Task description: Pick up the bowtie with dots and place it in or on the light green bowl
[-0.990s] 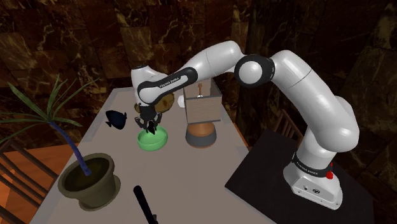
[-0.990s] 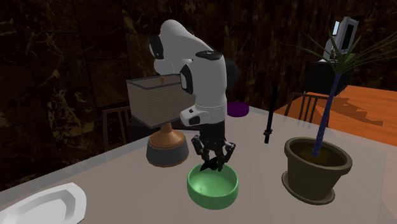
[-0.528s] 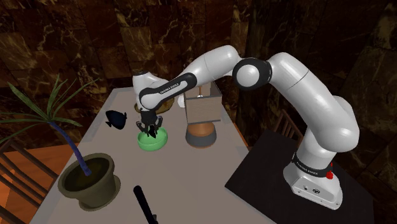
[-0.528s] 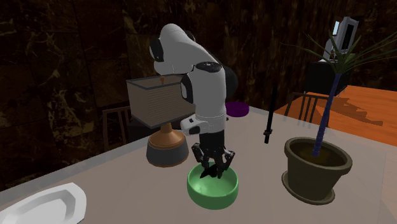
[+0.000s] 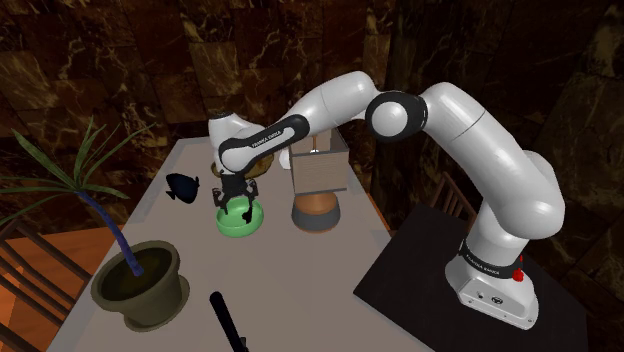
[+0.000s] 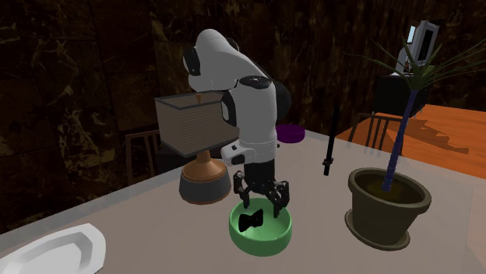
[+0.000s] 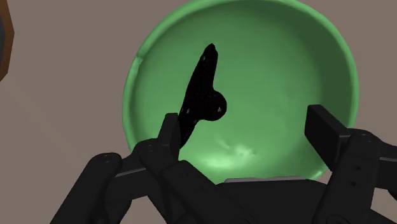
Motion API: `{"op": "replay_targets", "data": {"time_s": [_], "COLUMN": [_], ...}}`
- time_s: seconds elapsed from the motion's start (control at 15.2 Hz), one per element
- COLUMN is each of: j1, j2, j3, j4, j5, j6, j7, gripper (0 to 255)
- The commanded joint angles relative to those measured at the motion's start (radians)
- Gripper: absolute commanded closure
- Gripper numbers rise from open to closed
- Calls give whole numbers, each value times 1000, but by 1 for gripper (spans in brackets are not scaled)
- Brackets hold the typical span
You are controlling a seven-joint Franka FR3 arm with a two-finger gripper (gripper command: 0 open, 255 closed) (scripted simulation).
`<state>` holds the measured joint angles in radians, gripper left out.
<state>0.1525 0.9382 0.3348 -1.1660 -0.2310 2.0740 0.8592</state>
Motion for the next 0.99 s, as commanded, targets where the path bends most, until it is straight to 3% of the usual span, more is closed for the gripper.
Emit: {"op": "replay_targets", "data": {"time_s": [0.0,0.4,0.92], "j1": [0,-9,-9], "j2": [0,-62,-62], "j3": [0,12,12], "j4": [0,20,20], "j5": [0,14,14], "j6": [0,-82,-82], "j7": [0,-7,-7], "gripper": [0,0,0]}}
